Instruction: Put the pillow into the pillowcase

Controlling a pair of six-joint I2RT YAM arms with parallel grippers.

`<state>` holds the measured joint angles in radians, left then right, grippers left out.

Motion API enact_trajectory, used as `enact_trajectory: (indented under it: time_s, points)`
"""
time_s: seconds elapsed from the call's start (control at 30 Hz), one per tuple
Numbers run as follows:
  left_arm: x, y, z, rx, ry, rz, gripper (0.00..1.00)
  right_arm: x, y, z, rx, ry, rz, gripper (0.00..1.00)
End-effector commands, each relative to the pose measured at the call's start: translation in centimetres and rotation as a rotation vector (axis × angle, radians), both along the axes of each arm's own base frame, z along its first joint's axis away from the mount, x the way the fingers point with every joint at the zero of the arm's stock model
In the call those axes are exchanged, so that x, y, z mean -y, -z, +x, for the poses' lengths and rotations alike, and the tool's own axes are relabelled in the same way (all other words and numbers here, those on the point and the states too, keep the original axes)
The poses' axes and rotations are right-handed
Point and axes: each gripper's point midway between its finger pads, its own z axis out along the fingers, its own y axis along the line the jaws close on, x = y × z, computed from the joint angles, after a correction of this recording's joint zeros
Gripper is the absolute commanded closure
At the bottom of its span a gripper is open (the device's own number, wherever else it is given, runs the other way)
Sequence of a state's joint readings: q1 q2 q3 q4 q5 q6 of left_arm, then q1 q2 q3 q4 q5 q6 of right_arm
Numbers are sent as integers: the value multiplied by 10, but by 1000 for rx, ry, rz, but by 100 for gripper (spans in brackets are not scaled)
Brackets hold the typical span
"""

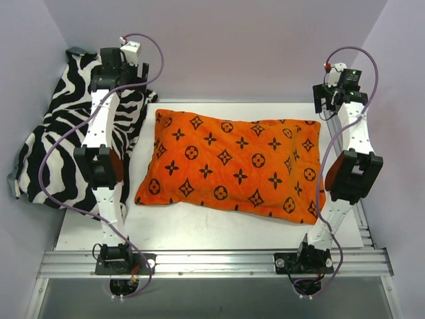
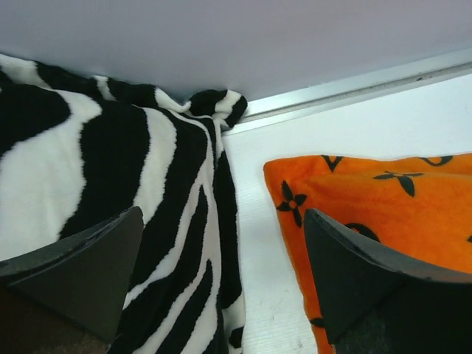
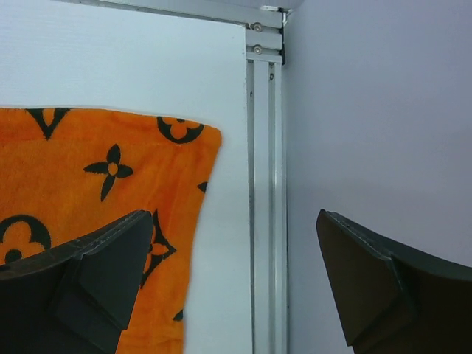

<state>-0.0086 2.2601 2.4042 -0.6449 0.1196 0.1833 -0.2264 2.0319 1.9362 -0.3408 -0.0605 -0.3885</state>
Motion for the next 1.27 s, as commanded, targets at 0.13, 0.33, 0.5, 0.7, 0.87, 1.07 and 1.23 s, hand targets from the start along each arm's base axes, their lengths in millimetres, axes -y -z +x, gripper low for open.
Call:
enact_trajectory:
  time_s: [0.13, 0.33, 0.5, 0.7, 0.87, 1.07, 1.23]
  points:
    - [7, -9, -60, -138, 50, -17, 3, -21, -65, -60, 9, -37, 27, 0]
    - [68, 40, -136, -387, 224, -103, 3, -103, -14, -152, -142, -117, 401, 0]
    - [112, 74, -209, -564, 219, -217, 3, -174, 16, -235, -236, -212, 701, 0]
    - [115, 106, -283, -621, 284, -279, 2, -197, 40, -281, -243, -187, 766, 0]
    - [112, 91, -287, -473, 289, -220, 3, -195, 45, -294, -228, -179, 746, 0]
    - [114, 74, -285, -414, 273, -216, 2, -197, 41, -300, -205, -189, 744, 0]
    - [114, 65, -284, -363, 260, -210, 3, -197, 35, -303, -182, -191, 743, 0]
